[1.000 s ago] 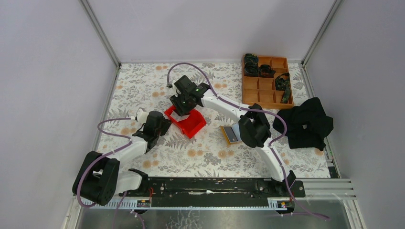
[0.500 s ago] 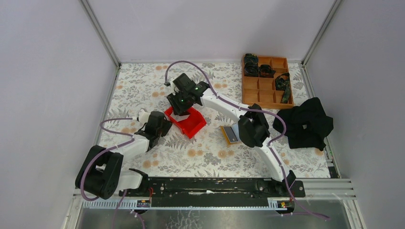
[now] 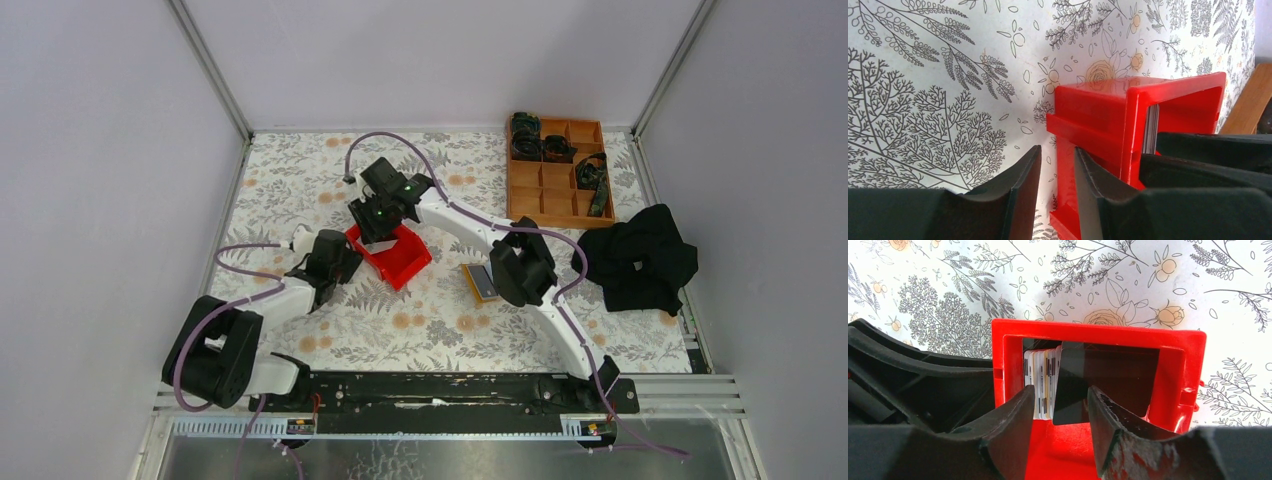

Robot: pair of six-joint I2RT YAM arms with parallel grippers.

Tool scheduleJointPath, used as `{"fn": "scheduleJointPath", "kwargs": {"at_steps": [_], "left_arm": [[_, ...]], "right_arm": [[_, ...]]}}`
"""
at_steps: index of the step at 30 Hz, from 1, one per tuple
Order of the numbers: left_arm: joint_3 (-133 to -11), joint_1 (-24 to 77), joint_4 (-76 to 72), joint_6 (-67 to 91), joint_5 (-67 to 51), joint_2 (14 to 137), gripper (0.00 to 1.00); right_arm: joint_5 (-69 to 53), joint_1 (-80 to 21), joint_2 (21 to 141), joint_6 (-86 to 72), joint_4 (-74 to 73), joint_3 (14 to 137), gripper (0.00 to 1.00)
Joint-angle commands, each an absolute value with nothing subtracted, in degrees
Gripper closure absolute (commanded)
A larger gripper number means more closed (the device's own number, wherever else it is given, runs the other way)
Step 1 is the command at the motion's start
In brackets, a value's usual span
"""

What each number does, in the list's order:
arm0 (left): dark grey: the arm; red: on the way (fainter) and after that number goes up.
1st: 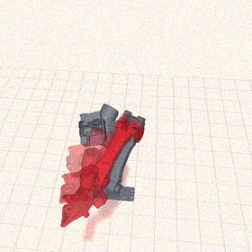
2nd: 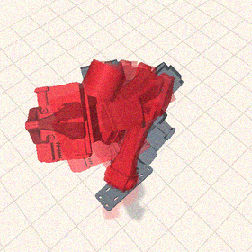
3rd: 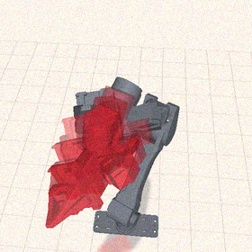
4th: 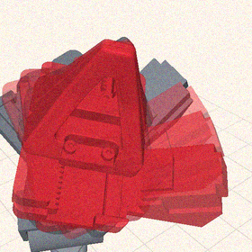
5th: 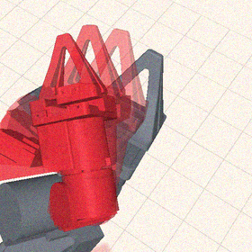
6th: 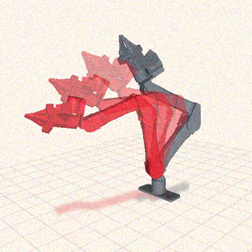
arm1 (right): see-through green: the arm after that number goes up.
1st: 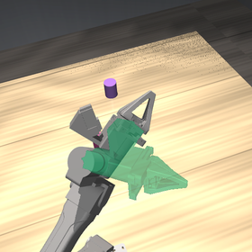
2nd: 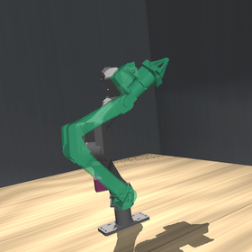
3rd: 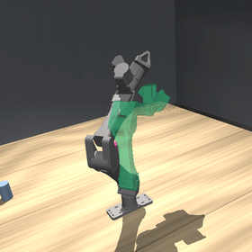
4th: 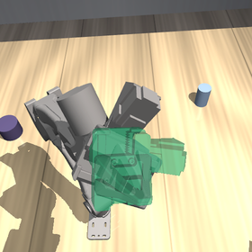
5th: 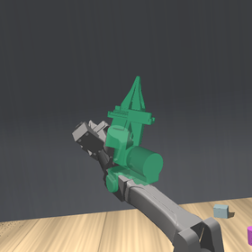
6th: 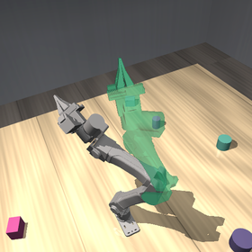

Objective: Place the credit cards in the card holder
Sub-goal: Pick up the credit card from the storage box.

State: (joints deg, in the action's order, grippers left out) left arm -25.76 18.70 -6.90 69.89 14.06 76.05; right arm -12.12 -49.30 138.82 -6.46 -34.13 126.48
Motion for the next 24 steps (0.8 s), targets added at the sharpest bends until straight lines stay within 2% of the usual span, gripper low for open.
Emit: {"fn": "scheduleJointPath", "kwargs": {"at_steps": [1, 6, 16, 24], "left_arm": [[-27.9, 18.4, -11.0, 68.9, 13.5, 77.1, 0.62], [-28.0, 18.4, -11.6, 69.0, 13.2, 77.9, 0.62], [-28.3, 18.4, -11.8, 68.8, 13.1, 78.4, 0.63], [-28.0, 18.4, -11.8, 69.0, 13.1, 77.8, 0.63]], "right_arm": [[-15.7, -49.2, 139.4, -8.0, -33.4, 128.4, 0.52], [-16.9, -49.2, 138.7, -9.3, -33.1, 128.2, 0.58], [-17.4, -49.8, 137.9, -10.1, -33.6, 129.5, 0.63], [-11.1, -50.7, 137.7, -7.5, -36.7, 129.9, 0.73]]}}
